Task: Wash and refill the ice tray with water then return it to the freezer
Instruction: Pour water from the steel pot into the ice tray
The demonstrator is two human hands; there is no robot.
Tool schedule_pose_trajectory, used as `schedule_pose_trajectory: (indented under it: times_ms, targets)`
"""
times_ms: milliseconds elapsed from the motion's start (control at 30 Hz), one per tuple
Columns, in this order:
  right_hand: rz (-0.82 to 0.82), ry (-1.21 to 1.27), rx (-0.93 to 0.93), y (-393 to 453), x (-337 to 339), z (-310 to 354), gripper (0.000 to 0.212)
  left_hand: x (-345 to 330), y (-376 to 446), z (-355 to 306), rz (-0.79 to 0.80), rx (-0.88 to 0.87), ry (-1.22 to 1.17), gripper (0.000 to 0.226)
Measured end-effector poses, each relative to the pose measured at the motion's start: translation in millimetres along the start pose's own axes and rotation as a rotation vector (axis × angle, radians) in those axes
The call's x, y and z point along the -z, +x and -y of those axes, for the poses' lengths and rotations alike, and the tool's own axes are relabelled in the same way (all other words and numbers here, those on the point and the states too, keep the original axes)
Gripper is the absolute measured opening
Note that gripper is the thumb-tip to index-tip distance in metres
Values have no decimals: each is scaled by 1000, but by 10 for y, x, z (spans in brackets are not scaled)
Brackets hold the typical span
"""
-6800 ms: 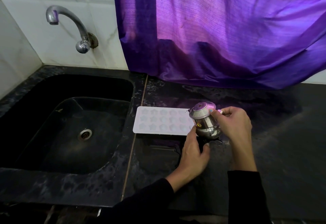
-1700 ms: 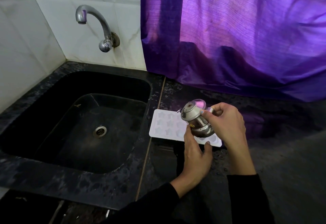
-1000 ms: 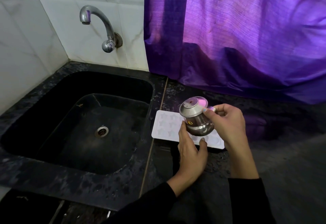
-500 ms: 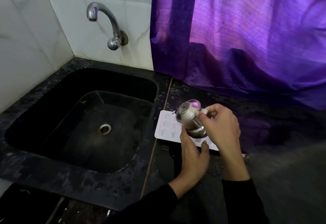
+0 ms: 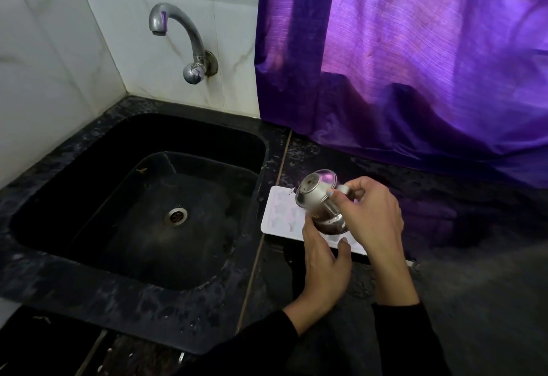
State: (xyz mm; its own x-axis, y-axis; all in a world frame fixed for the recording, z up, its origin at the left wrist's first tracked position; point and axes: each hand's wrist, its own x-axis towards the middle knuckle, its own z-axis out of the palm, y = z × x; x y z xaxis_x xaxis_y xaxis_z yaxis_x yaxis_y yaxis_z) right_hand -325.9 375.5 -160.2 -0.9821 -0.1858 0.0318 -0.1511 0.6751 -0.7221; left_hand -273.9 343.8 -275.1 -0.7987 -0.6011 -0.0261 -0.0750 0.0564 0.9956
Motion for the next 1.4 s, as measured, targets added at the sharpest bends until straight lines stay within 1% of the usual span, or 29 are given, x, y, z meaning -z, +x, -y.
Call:
schedule_pose_trajectory:
  times_ms: [200, 333, 500, 633, 800, 933, 1000, 1100, 1233, 1400]
  targets:
    - [-1, 55, -27, 14, 0, -41, 17, 18, -20, -23, 9, -2, 8, 77]
    - [-2, 231, -92, 56, 19, -146, 19, 55, -74, -66, 4, -43, 19, 76]
    - [-3, 413, -157, 23, 101, -270, 15, 69, -138, -98, 9, -97, 39, 72]
    - [-36, 487, -186, -44, 240, -394, 13, 12, -202, -112, 51, -109, 56, 69]
    - [-104, 432, -208, -128, 453, -553, 17, -133, -322, -144, 142, -114, 92, 67]
    - [-171, 359, -225, -194, 602, -684, 23, -268, -382, -130, 239, -71, 100, 65]
    - [-197, 295, -218, -223, 672, -753, 26, -318, -403, -127, 291, -55, 101, 58]
    - [-217, 178, -222, -256, 763, -849, 22, -393, -447, -118, 367, -28, 95, 54]
    - [-237, 80, -262, -275, 836, -938, 22, -498, -476, -89, 447, 26, 79, 58]
    - [-229, 20, -284, -294, 889, -982, 23, -562, -524, -85, 484, 36, 62, 53]
